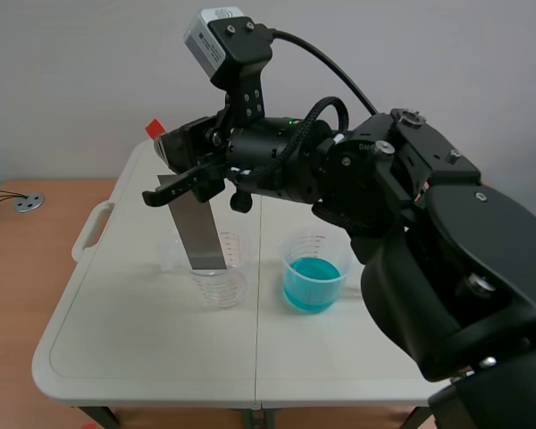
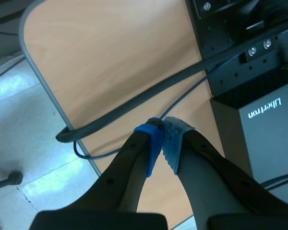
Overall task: Hold the metal plate by the orange handle, dip it into the blue solution, take it out and point at it, then put the plate back in the beaker on the left.
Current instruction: 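Put the plate into the left beaker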
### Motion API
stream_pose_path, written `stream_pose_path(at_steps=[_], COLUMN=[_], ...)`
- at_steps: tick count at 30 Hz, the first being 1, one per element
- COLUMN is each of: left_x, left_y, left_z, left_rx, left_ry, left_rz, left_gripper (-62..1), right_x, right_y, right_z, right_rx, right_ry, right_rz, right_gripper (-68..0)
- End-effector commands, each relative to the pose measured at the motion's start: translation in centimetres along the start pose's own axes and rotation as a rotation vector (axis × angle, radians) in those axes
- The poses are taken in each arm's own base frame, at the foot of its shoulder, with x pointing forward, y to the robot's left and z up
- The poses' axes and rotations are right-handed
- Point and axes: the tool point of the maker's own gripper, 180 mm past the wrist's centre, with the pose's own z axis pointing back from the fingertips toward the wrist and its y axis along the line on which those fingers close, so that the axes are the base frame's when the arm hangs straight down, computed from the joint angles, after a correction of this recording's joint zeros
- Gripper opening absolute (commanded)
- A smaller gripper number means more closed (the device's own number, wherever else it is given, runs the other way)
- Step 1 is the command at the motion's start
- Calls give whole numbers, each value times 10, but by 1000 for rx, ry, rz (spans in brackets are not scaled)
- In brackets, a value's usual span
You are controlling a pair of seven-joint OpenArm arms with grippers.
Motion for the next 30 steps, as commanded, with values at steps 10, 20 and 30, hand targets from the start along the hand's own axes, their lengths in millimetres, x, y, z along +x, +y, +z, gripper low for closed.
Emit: stream_pose_path(at_steps=[10, 20, 30], left_x=[6, 7, 5], left_y=[4, 4, 4], left_z=[-2, -2, -2], left_rx=[3, 3, 3], left_ry=[-12, -13, -1], left_rz=[-5, -5, -6], left_gripper=[-594, -594, -594], right_x=[-10, -26, -44], right_y=[-5, -7, -11], right_z=[-5, -6, -6], right_rx=[-2, -7, -19], right_ry=[7, 47, 64], right_rz=[-34, -48, -73], right_gripper=[-662, -662, -662])
